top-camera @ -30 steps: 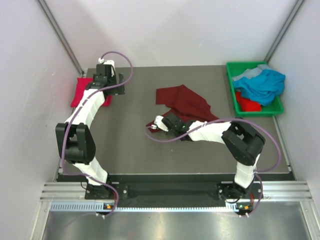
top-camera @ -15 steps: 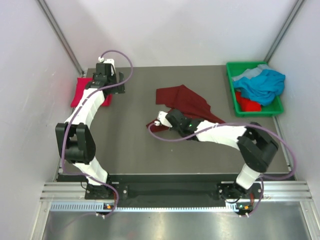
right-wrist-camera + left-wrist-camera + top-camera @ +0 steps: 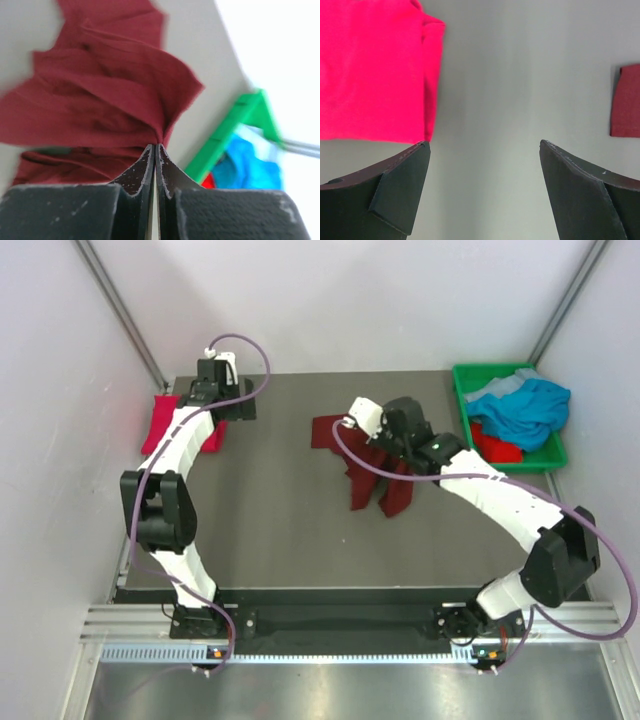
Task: Fold and stack the t-shirts
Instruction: Flatten the tshirt out
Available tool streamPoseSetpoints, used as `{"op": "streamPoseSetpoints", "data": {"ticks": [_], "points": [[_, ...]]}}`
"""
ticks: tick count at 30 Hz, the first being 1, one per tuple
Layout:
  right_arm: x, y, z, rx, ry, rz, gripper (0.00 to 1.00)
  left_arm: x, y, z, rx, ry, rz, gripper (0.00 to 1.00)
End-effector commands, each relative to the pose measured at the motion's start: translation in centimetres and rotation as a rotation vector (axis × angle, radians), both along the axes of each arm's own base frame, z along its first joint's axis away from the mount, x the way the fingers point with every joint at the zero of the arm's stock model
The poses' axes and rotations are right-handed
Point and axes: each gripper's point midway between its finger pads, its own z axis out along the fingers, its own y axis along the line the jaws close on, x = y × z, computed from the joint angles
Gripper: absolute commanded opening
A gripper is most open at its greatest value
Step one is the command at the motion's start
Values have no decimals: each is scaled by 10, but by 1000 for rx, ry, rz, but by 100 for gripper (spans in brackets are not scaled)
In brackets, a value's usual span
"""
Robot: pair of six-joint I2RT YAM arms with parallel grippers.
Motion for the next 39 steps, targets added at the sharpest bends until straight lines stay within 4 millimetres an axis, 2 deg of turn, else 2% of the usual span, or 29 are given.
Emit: {"op": "streamPoseSetpoints", "data": {"ticks": [1,2,4,8,12,13,16,19,24,25,27,28,29,32,36,37,39], "points": [[-14,17,0,148,165,169,0,15,-12,19,-48,-57,-44,95],[-30,19,-11,137,257,223,0,17,-13,16,-51,-51,-53,95],[-46,32,-24,168,353,271,1,19,-14,15,-52,-49,-59,95],[-68,36,-60,214,550,216,4,22,-20,6,-70,-28,-82,94],[-74,33,-80,229,615,193,12,22,-25,0,-90,-11,-98,94],[-73,31,-83,236,626,180,18,23,-25,-1,-92,-9,-101,94],[-62,26,-92,241,641,144,21,23,-25,-5,-91,0,-97,94],[-51,30,-87,252,626,142,25,21,-24,-8,-89,12,-92,94],[-38,48,-59,250,536,189,30,18,-23,-10,-77,22,-97,94],[-42,54,-54,226,524,223,31,17,-22,-10,-75,25,-97,94],[-44,66,-33,202,459,282,33,16,-21,-9,-66,26,-96,95],[-51,78,-25,152,416,340,33,15,-20,-8,-64,26,-93,95],[-53,85,-9,145,367,372,34,14,-20,-7,-64,24,-92,95],[-66,113,11,112,294,465,40,13,-20,-6,-63,21,-91,95],[-84,140,-3,96,339,543,43,12,-18,-1,-60,10,-84,95],[-88,149,-17,71,368,559,43,11,-18,-2,-62,10,-83,95],[-91,157,-32,46,398,563,44,9,-17,3,-60,3,-79,95]]}}
